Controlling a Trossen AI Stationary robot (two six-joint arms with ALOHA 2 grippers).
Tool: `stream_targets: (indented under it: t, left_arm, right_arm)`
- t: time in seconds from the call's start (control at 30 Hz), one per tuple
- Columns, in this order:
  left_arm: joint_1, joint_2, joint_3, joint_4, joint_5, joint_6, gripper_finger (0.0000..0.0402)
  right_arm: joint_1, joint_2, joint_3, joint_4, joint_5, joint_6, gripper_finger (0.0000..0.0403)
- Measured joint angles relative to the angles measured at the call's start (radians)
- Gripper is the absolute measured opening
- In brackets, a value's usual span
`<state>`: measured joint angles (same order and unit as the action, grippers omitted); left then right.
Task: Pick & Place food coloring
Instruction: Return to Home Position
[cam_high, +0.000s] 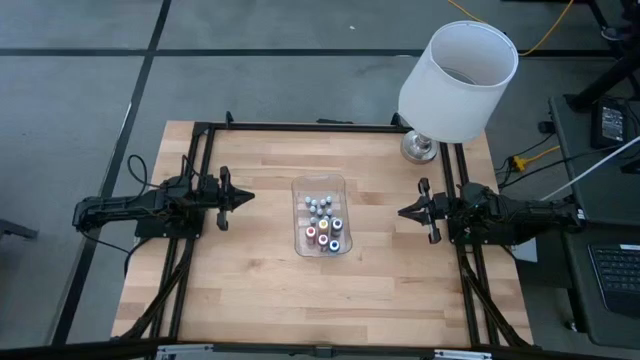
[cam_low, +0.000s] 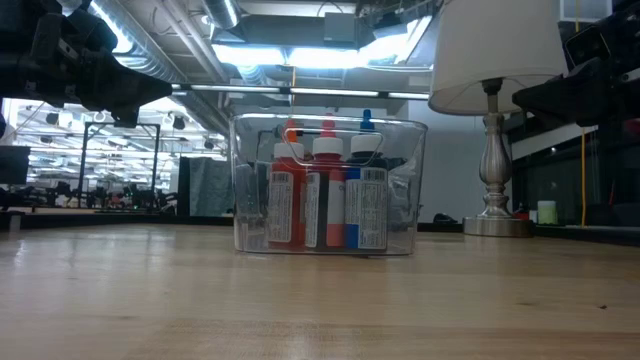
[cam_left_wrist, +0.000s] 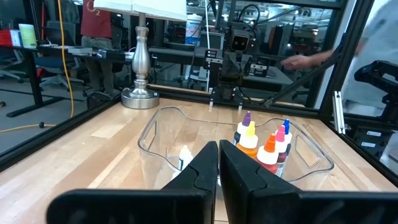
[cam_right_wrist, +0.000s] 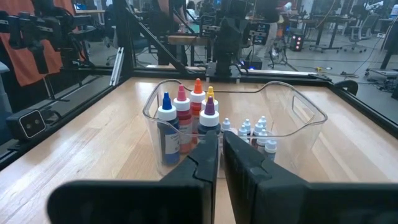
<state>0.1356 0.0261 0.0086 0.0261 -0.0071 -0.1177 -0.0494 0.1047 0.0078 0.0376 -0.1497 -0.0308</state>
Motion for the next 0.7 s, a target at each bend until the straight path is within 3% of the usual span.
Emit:
stream_targets:
  t: [0.7]
  left_arm:
    - [0.0, 0.0, 0.0, 0.0, 0.0, 0.0, 0.0013]
  right_arm:
    - [0.0, 0.0, 0.0, 0.0, 0.0, -0.001, 0.0028]
